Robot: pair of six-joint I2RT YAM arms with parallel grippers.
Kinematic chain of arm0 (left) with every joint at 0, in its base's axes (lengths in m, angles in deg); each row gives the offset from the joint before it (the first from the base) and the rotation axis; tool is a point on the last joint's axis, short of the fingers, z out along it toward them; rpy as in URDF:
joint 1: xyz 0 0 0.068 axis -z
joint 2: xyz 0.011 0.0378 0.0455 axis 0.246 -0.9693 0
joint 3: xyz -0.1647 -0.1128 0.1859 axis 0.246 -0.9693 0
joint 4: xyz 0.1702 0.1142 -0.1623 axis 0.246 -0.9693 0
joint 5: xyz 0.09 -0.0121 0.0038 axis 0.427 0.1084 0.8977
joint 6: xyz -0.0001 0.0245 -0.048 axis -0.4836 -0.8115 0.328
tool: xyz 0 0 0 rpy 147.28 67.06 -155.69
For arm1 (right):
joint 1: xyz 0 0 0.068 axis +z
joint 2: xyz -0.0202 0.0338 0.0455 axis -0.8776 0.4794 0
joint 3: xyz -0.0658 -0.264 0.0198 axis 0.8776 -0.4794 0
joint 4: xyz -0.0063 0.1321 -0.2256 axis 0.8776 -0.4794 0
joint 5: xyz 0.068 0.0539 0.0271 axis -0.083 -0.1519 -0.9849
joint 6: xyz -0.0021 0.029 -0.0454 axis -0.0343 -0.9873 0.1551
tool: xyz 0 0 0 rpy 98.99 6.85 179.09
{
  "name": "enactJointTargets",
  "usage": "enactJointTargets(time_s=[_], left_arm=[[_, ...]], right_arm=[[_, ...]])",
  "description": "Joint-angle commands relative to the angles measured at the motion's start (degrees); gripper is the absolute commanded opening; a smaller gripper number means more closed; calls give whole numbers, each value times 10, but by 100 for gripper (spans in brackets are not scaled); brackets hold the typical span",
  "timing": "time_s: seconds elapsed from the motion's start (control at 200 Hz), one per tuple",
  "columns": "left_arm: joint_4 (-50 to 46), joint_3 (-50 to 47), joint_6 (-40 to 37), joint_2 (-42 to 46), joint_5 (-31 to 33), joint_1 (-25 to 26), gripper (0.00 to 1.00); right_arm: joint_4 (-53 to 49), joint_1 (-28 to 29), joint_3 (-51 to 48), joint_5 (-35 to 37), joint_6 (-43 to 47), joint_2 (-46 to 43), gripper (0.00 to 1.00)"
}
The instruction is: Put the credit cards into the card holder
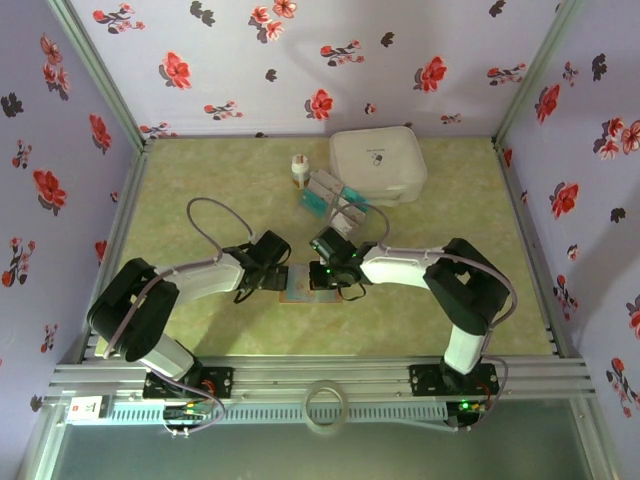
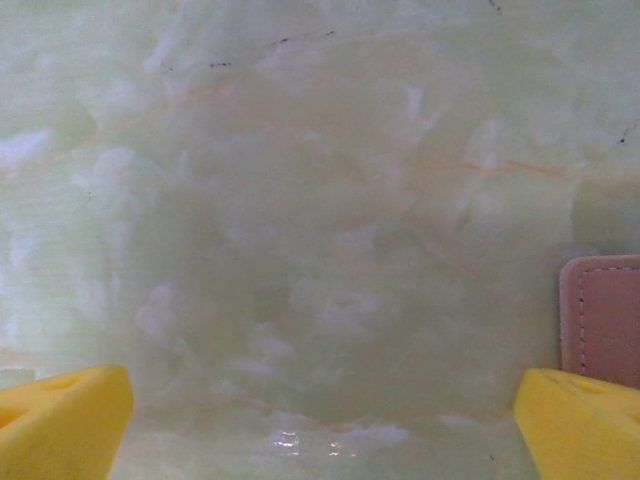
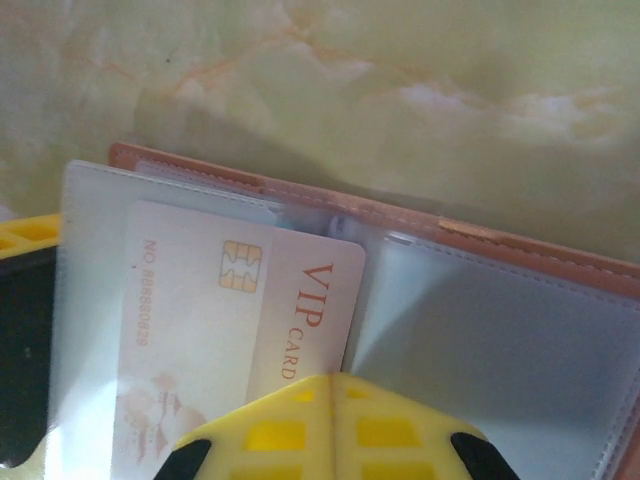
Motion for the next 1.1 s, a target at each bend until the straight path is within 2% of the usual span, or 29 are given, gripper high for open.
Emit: enactJointTargets(time_s=[0.0,0.205,0.335,0.595,0.85,1.095], left_arm=[[3,-2,-6,-17,5,8,100],[-1,-3,-3,-12,6,8,100],[-20,-6,11,7,33,4,100],[-44,-10,12,66,47,-24,100],[39,-40,-28,107,-16,-18,100],[47,-40,-27,84,-22,-10,100]], right_arm=[[0,8,17,-2,3,12,4],[10,8,26,-13,-3,18,4],[13,8,35,-19,-5,20,4],[-16,6,26,15,9,-23,4],[-21,-4,5,27,8,-33,3],[-13,-5,-1,20,3,-19,2]])
